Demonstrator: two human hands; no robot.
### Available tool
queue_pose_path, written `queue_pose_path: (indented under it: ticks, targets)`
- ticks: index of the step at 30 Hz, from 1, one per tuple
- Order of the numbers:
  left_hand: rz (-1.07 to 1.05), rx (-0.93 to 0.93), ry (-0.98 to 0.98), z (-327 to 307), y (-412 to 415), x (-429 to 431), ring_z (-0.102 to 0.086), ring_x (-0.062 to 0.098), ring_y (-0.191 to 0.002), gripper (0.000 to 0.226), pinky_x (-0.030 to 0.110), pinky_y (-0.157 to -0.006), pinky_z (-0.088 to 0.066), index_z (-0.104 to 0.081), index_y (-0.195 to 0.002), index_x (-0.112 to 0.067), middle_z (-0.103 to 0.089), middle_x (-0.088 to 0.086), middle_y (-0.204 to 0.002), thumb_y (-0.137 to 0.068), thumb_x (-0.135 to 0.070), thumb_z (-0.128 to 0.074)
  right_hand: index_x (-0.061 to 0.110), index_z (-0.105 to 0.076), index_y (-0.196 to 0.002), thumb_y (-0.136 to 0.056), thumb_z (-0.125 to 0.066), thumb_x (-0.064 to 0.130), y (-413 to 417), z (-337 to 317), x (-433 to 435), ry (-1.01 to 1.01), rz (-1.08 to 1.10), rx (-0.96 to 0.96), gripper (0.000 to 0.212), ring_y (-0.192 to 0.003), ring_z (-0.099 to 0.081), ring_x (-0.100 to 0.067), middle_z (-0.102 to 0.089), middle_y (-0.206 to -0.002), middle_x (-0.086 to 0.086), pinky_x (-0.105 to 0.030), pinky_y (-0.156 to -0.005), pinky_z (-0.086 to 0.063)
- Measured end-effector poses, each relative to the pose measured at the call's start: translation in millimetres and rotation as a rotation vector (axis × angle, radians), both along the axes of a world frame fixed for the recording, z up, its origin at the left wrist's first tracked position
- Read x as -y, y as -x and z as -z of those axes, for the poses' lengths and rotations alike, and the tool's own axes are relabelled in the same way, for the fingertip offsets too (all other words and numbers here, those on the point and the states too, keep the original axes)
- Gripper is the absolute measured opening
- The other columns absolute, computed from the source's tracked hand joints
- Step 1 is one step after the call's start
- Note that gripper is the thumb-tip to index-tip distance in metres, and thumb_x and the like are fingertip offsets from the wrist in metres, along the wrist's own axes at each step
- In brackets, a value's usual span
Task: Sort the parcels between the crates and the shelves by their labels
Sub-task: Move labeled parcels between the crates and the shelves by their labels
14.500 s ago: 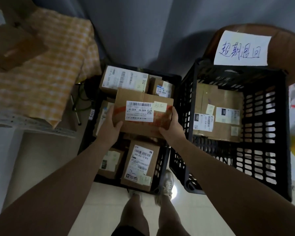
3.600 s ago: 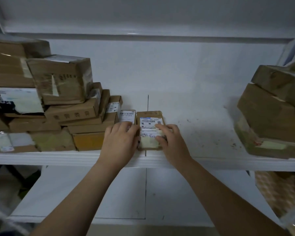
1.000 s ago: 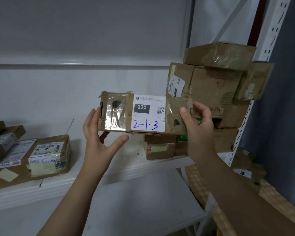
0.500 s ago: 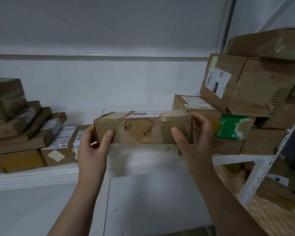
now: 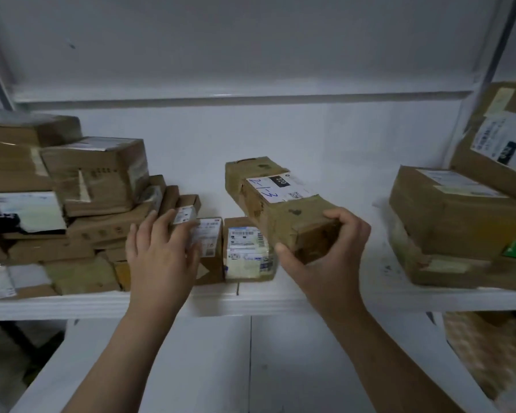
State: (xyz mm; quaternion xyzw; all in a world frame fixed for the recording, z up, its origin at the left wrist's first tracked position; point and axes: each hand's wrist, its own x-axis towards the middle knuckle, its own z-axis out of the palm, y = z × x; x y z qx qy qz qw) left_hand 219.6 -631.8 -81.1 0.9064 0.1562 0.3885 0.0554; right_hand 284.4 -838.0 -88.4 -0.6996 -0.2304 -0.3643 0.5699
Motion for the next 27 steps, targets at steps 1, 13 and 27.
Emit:
queue_pose_path:
  ticks: [1,13,27]
  targets:
    - [-0.018,-0.030,-0.034,1.4,1.7,-8.8,-0.041,0.042,-0.129,0.024,0.058,-0.108,-0.022,-0.069,-0.107,-0.008,-0.057,0.019,-0.129,-0.086,-0.019,-0.068,0.010,-0.045,-0.114,-0.054,-0.078,0.039,-0.2,-0.2,-19.0,0.033,0.051,0.011,0.074,-0.106,-0.040,-0.018,-0.034,-0.118,-0.004,-0.002,-0.085,-0.033]
    - [0.088,-0.094,-0.206,-3.0,12.6,-58.3,-0.045,0.040,-0.126,0.048,0.059,-0.100,-0.026,-0.065,-0.117,-0.013,-0.057,0.016,-0.129,-0.071,0.000,-0.057,0.014,-0.060,-0.102,-0.068,-0.076,0.053,-10.4,28.1,-124.7,0.418,0.101,-0.086,0.053,-0.108,-0.052,-0.030,-0.053,-0.120,-0.010,-0.046,-0.090,-0.044]
    - [0.207,0.018,-0.207,-10.3,3.9,-53.6,-0.054,0.035,-0.113,0.032,0.048,-0.096,-0.031,-0.065,-0.112,-0.014,-0.062,0.009,-0.121,-0.081,-0.015,-0.067,0.023,-0.056,-0.121,-0.093,-0.058,0.030,-31.0,-4.1,-86.1,0.851,-0.189,-0.017,0.029,-0.122,-0.035,-0.018,-0.056,-0.128,0.010,-0.042,-0.100,-0.038]
